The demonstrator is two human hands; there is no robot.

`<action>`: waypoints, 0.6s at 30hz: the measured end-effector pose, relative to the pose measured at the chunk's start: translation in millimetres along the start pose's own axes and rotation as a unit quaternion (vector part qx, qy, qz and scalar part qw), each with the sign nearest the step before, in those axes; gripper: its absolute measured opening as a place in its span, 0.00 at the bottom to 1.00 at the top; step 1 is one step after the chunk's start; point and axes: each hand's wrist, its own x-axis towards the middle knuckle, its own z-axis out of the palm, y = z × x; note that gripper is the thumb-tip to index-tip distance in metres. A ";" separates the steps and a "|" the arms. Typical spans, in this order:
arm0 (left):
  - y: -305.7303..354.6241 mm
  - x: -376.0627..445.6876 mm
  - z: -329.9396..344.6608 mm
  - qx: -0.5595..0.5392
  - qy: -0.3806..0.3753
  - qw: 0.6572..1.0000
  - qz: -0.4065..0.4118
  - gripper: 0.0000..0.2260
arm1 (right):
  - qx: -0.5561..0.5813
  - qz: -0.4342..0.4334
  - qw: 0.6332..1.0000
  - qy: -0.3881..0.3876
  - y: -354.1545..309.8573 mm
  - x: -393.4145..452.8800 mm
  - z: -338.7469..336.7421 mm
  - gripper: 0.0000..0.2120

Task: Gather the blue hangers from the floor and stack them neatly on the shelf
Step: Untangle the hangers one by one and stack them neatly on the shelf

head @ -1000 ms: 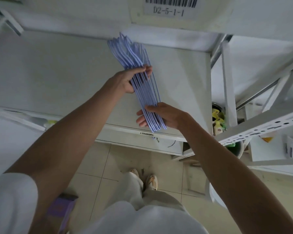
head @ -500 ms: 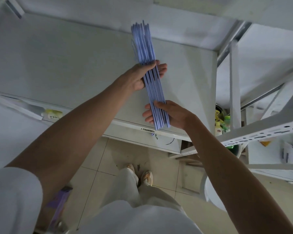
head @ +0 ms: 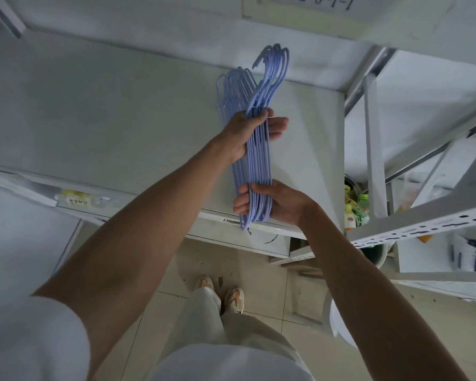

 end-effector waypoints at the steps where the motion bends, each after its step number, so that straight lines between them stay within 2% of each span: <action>1: -0.4 1.8 2.0 0.011 -0.001 1.000 0.001 0.08 | 0.003 -0.003 1.000 -0.006 -0.1 -1.7 -3.3 0.10; 5: -1.9 -5.7 9.4 0.013 0.006 1.000 0.001 0.09 | -0.018 0.001 0.999 -0.036 0.8 -6.5 -13.0 0.12; 9: -4.3 -24.0 10.3 -0.053 0.024 0.998 0.033 0.12 | -0.123 0.012 0.991 -0.059 -15.8 -14.0 -31.6 0.14; 11: -0.5 -30.2 19.9 -0.074 0.054 0.995 0.050 0.13 | -0.173 -0.001 0.985 -0.020 -32.9 -19.9 -36.4 0.15; 14: -4.6 -33.6 35.6 -0.070 0.111 0.990 0.061 0.13 | -0.211 -0.049 0.971 0.099 -58.1 -25.9 -33.4 0.19; 16: -11.6 -37.4 41.5 -0.080 0.107 0.989 0.069 0.12 | -0.265 -0.069 0.950 0.151 -74.6 -24.0 -23.5 0.21; 18: -18.8 -44.2 40.5 -0.092 0.094 0.989 0.064 0.11 | -0.347 -0.039 0.921 0.174 -88.1 -19.6 -14.5 0.30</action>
